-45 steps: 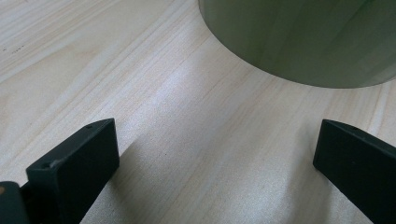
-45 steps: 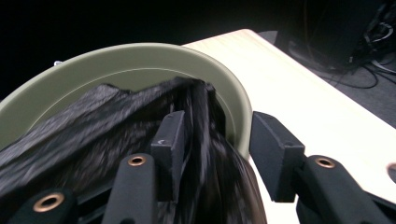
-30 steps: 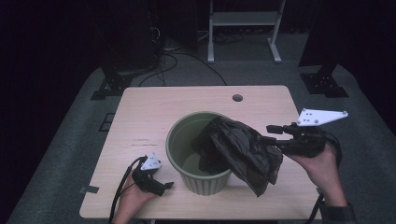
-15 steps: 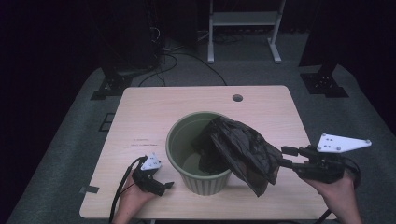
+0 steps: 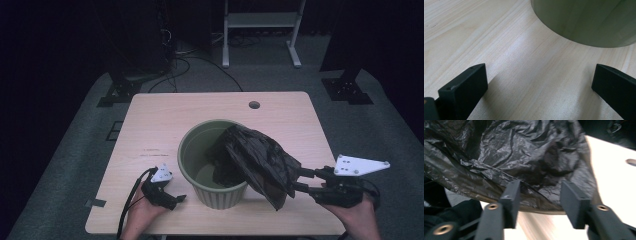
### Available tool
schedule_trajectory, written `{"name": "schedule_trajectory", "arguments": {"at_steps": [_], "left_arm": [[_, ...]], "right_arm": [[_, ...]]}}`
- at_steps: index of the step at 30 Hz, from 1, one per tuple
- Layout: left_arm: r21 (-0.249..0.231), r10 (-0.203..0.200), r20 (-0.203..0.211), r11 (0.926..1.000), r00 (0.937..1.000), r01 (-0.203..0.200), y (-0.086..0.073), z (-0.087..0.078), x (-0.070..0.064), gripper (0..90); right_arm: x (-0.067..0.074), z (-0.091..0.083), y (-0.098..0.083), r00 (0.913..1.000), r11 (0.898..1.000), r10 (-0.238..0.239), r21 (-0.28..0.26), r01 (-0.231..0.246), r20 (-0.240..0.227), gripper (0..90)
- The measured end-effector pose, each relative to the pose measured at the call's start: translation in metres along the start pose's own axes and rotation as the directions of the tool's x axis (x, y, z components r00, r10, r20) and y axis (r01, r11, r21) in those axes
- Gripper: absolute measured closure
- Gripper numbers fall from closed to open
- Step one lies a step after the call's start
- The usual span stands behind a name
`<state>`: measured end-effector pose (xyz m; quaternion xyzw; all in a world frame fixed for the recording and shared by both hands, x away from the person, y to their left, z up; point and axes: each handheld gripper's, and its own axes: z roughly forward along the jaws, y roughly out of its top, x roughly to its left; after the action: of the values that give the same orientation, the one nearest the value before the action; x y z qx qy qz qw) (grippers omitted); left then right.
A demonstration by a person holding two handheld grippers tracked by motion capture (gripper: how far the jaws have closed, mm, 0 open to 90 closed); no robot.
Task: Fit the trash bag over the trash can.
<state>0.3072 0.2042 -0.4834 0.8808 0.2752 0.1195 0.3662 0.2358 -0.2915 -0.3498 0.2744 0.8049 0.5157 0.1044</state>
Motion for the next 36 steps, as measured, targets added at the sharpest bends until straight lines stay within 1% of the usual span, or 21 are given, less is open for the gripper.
{"name": "schedule_trajectory", "arguments": {"at_steps": [1, 2, 3, 4, 7, 9, 11, 14, 15, 16, 18, 19, 20, 23, 28, 31, 32, 36], "left_arm": [[0.0, 0.0, 0.0, 1.0, 1.0, 0.0, 0.0, 0.0, 0.0, 0.0], [0.0, 0.0, 0.0, 1.0, 1.0, 0.0, 0.0, 0.0, 0.0, 0.0], [0.0, -0.001, 0.0, 1.0, 1.0, 0.001, 0.0, 0.0, 0.0, 0.0], [0.0, 0.0, 0.0, 1.0, 1.0, 0.0, 0.0, 0.0, 0.0, 0.0], [0.0, 0.0, 0.0, 1.0, 1.0, 0.0, 0.0, 0.0, 0.0, 0.0], [0.0, 0.0, 0.0, 1.0, 1.0, 0.0, 0.0, 0.0, 0.0, 0.0], [-0.001, 0.001, 0.004, 1.0, 1.0, -0.001, 0.0, 0.0, 0.0, 0.0], [0.01, -0.001, 0.01, 1.0, 0.9999, 0.001, 0.001, -0.003, 0.0, 0.0], [0.004, -0.002, 0.011, 1.0, 0.9999, 0.001, 0.001, -0.005, 0.001, 0.0], [0.0, -0.001, 0.013, 1.0, 0.9999, 0.001, 0.002, -0.008, 0.001, 0.0], [-0.027, -0.009, 0.026, 0.9996, 0.9996, 0.01, 0.004, -0.015, 0.002, 0.0], [-0.042, -0.012, 0.031, 0.999, 0.9995, 0.013, 0.006, -0.02, 0.002, 0.0], [-0.059, -0.015, 0.033, 0.9981, 0.9993, 0.017, 0.009, -0.024, 0.002, 0.0], [-0.104, -0.016, 0.052, 0.9943, 0.9985, 0.021, 0.015, -0.04, 0.002, 0.0], [-0.155, -0.006, 0.068, 0.9877, 0.9977, 0.017, 0.025, -0.062, 0.001, 0.0], [-0.166, 0.004, 0.071, 0.9861, 0.9974, 0.008, 0.032, -0.074, 0.0, 0.0], [-0.172, 0.01, 0.078, 0.9851, 0.9969, 0.003, 0.035, -0.079, 0.0, 0.0], [-0.189, 0.016, 0.095, 0.982, 0.9953, 0.002, 0.041, -0.091, -0.001, 0.0]], "right_arm": [[0.0, 0.003, 0.0, 1.0, 1.0, -0.001, 0.005, 0.001, -0.007, 67.4], [0.0, 0.006, 0.001, 0.9995, 1.0, 0.001, 0.011, 0.0, -0.032, 73.0], [-0.001, 0.01, 0.001, 0.999, 1.0, 0.001, 0.016, 0.0, -0.044, 78.2], [-0.001, 0.016, 0.003, 0.9983, 1.0, -0.005, 0.023, 0.007, -0.058, 88.0], [0.0, 0.02, 0.007, 0.9983, 1.0, -0.012, 0.011, 0.012, -0.057, 89.8], [0.001, 0.023, 0.019, 0.9977, 1.0, -0.026, -0.02, 0.025, -0.063, 89.9], [0.001, 0.023, 0.022, 0.9973, 0.999, -0.033, -0.027, 0.032, -0.066, 89.9], [0.0, 0.029, 0.035, 0.9962, 0.998, -0.05, -0.041, 0.048, -0.071, 89.9], [-0.001, 0.031, 0.04, 0.9958, 0.997, -0.058, -0.045, 0.055, -0.071, 89.9], [-0.001, 0.034, 0.044, 0.9954, 0.997, -0.065, -0.052, 0.061, -0.071, 89.9], [-0.003, 0.038, 0.053, 0.9945, 0.996, -0.073, -0.058, 0.069, -0.074, 89.9], [-0.004, 0.043, 0.061, 0.9936, 0.995, -0.081, -0.066, 0.076, -0.079, 89.9], [-0.004, 0.043, 0.061, 0.9936, 0.995, -0.081, -0.066, 0.076, -0.079, 89.9], [-0.007, 0.051, 0.07, 0.9927, 0.993, -0.09, -0.08, 0.084, -0.08, 89.9], [-0.011, 0.062, 0.082, 0.9915, 0.992, -0.093, -0.099, 0.084, -0.091, 89.9], [-0.014, 0.068, 0.088, 0.9908, 0.992, -0.092, -0.1, 0.082, -0.099, 89.9], [-0.015, 0.071, 0.09, 0.9909, 0.992, -0.091, -0.096, 0.081, -0.1, 89.9], [-0.021, 0.081, 0.098, 0.9909, 0.993, -0.083, -0.092, 0.074, -0.106, 89.9]]}}
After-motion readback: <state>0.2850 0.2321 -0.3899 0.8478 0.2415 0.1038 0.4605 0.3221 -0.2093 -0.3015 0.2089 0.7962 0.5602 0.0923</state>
